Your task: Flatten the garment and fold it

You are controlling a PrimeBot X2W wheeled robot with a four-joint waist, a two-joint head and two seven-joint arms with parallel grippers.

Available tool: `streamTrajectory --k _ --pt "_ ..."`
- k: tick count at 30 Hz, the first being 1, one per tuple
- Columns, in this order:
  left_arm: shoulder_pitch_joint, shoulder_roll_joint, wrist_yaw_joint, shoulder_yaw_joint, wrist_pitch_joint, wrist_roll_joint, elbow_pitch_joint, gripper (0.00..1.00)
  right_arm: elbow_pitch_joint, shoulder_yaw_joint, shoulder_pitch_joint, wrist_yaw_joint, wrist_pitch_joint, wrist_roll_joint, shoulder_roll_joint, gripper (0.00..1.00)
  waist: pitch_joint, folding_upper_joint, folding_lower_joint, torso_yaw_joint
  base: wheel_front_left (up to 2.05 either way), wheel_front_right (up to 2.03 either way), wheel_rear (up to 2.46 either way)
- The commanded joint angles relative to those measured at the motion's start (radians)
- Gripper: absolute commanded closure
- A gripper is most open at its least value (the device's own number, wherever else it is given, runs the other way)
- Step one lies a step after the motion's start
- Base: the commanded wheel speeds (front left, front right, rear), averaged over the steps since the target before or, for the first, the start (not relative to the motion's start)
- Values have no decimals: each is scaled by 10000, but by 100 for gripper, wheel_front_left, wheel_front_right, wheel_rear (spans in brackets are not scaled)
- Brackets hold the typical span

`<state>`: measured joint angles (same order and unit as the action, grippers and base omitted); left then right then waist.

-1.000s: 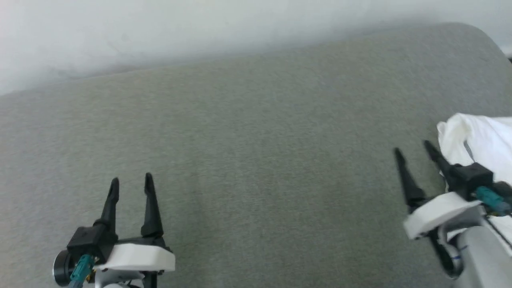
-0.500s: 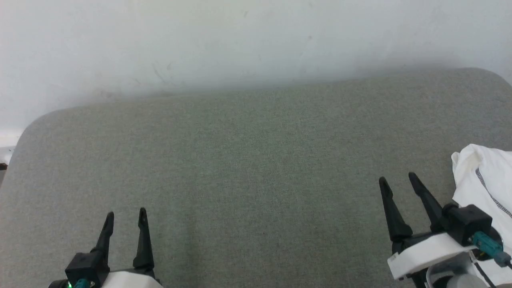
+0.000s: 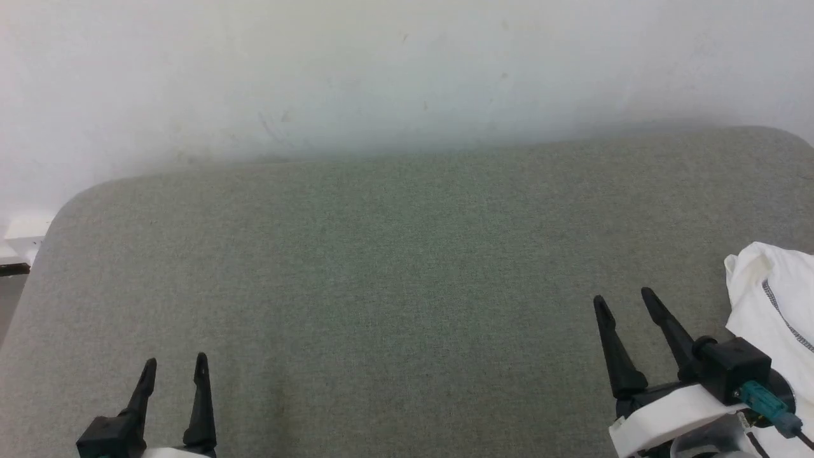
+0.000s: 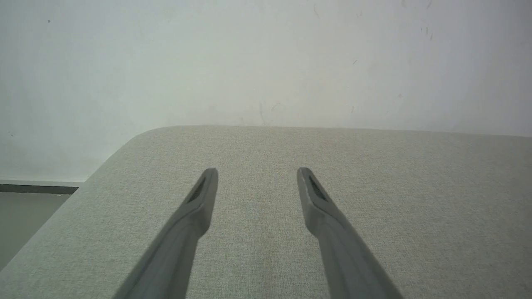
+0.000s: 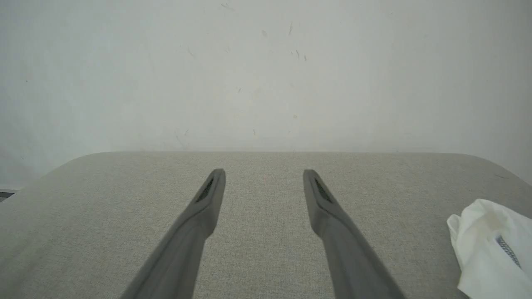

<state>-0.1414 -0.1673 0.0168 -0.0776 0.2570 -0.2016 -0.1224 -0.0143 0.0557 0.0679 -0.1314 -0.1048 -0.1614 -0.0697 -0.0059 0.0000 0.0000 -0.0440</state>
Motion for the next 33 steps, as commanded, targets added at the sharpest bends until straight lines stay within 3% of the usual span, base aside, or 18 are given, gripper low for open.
streamTrajectory --k 1,4,5,33 --pt "-34 -41 61 -31 47 -46 -29 0 -62 11 105 7 29 71 42 0 -15 0 0 13 0 0 0" --pt "-10 -15 117 -10 47 -27 -31 0 -85 21 166 7 62 99 62 0 -12 0 0 34 0 0 0" --pt "2 11 63 10 -10 2 -1 100 -34 22 32 0 66 34 27 100 -17 0 0 33 0 0 0" --pt "283 250 17 170 -527 402 243 100 9 -90 -111 0 269 348 57 100 -2 0 0 115 0 0 0"
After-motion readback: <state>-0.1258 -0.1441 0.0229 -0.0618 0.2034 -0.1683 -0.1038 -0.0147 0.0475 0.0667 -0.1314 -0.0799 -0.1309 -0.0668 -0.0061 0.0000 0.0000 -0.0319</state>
